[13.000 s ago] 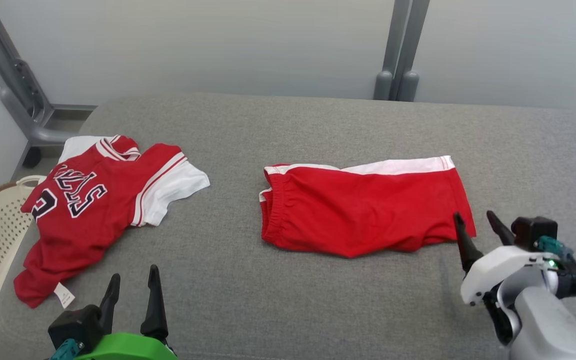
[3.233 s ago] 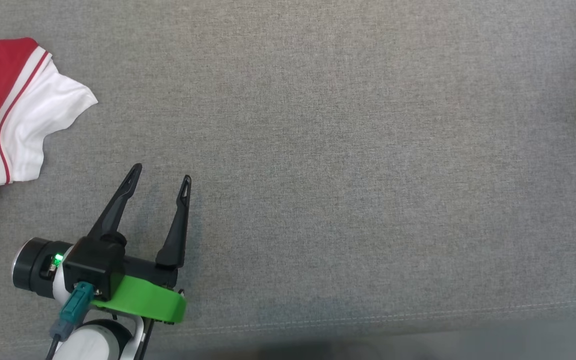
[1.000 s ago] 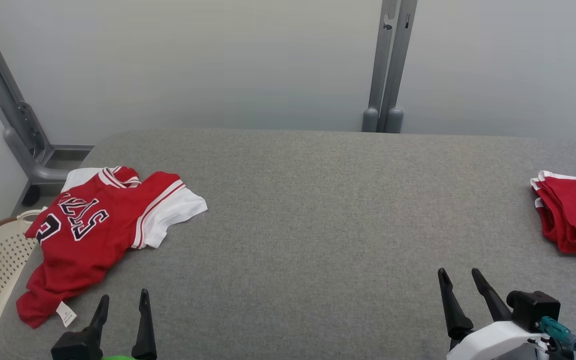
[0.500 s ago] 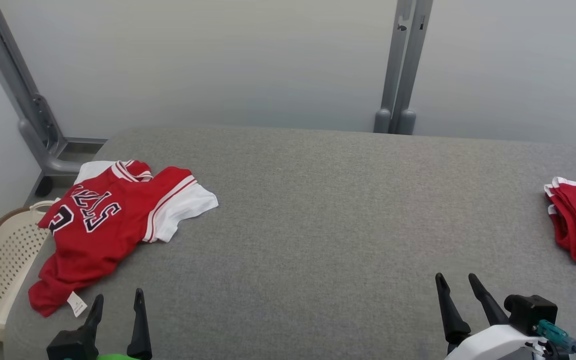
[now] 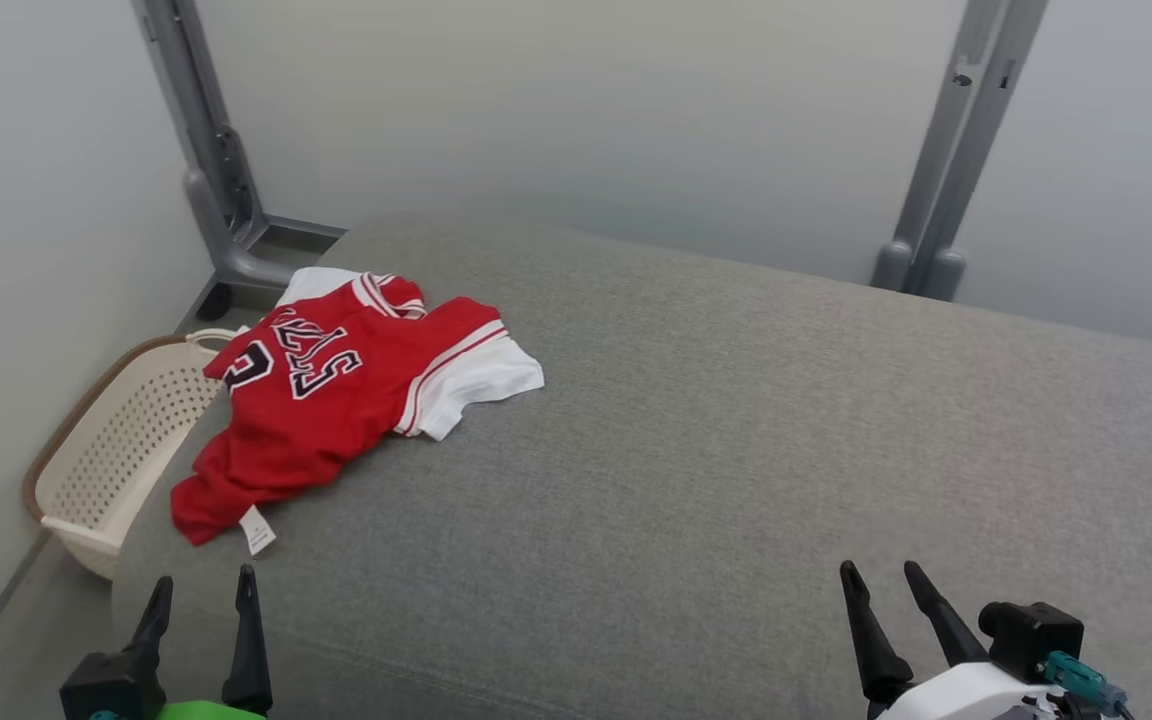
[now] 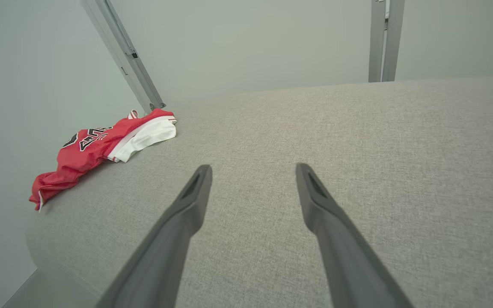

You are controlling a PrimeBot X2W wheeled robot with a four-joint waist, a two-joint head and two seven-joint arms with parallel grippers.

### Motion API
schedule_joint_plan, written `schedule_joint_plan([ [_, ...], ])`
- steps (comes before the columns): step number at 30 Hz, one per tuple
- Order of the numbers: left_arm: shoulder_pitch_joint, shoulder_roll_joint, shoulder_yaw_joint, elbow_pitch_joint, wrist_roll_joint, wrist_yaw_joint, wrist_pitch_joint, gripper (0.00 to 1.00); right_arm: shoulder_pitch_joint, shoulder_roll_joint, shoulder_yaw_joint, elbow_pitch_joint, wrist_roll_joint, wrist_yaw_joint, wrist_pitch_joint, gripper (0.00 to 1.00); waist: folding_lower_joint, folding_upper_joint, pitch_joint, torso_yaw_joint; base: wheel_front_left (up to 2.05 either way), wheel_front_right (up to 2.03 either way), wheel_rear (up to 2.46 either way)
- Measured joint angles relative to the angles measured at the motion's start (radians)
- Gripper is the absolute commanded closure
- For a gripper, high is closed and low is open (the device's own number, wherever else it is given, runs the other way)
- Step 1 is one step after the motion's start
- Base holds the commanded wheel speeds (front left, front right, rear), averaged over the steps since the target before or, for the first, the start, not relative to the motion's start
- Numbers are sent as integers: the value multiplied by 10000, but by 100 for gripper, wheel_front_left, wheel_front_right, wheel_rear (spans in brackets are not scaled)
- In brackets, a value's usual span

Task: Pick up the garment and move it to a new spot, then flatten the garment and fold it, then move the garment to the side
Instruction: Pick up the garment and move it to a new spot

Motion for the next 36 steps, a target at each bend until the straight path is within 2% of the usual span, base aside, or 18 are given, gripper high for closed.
schedule_joint_plan([
  [10, 162, 67, 366, -539, -52, 313, -63, 0, -634, 12, 535, 391, 50, 0, -150, 0, 1, 0, 189, 1250, 0, 0, 0],
  [21, 311, 88, 245, -539, -77, 330, 132, 0, -986, 10, 723, 715, -54, 0, -219, 0, 1, -1, 551, 1595, 0, 0, 0],
  [26, -418, 257, -251, 107, -123, -192, 1256, 0, -971, 10, 696, 663, -138, 0, -251, 0, 1, 0, 531, 1545, 0, 0, 0],
  [29, -1625, 272, -692, 886, -211, -757, 2337, 0, -785, 10, 600, 506, -414, 0, -230, 0, 1, 0, 553, 1521, 0, 0, 0],
  [34, -3707, -117, -1099, 2410, -548, -1599, 3795, 0, -550, 12, 468, -119, -1022, 0, 295, 0, 0, 0, 682, 1419, 0, 0, 0],
  [36, -4573, -245, -1149, 3072, -639, -1774, 4192, 0, -596, 13, 430, -535, -1350, 0, 606, 0, 1, -1, 835, 1356, 0, 0, 0],
])
